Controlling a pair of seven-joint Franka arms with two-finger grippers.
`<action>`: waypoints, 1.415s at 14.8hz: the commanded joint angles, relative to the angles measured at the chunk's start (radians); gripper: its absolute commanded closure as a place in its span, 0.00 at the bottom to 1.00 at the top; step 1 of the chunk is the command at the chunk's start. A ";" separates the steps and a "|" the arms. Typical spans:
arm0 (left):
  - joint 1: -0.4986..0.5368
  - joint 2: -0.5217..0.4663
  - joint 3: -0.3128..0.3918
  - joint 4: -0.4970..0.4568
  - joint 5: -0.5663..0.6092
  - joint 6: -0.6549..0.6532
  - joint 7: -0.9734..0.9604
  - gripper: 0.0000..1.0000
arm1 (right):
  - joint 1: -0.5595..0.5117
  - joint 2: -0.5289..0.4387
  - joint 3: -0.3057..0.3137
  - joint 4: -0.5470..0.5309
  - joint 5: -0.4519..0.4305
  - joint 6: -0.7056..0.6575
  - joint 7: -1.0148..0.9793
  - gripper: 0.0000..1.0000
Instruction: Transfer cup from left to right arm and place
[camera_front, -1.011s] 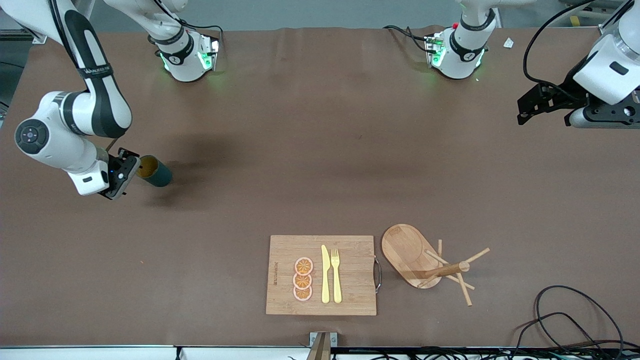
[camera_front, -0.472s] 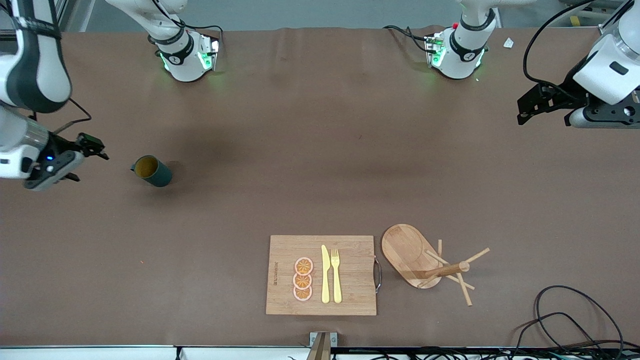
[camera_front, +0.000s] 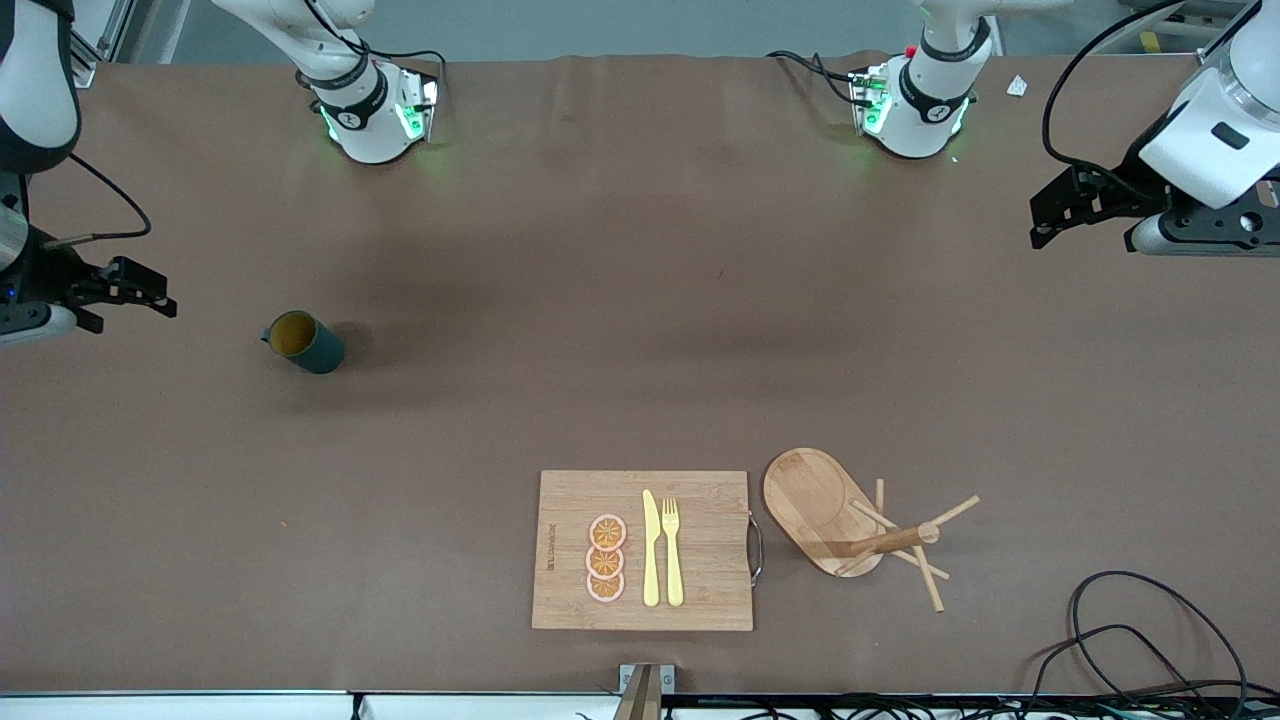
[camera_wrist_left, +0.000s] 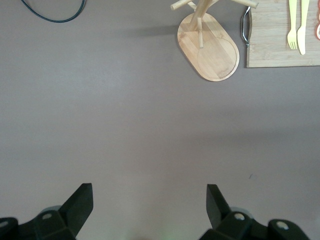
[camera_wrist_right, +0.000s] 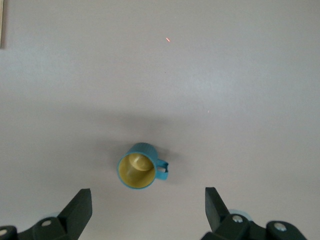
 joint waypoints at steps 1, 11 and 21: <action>0.004 -0.024 -0.007 -0.019 0.014 0.010 0.000 0.00 | 0.002 -0.030 0.016 0.049 0.016 -0.092 0.117 0.00; 0.008 -0.010 -0.006 0.015 0.014 0.013 0.000 0.00 | 0.043 -0.010 0.024 0.208 -0.042 -0.146 0.250 0.00; 0.011 0.009 -0.006 0.040 0.016 0.012 0.006 0.00 | 0.040 0.007 0.019 0.229 -0.110 -0.225 0.243 0.00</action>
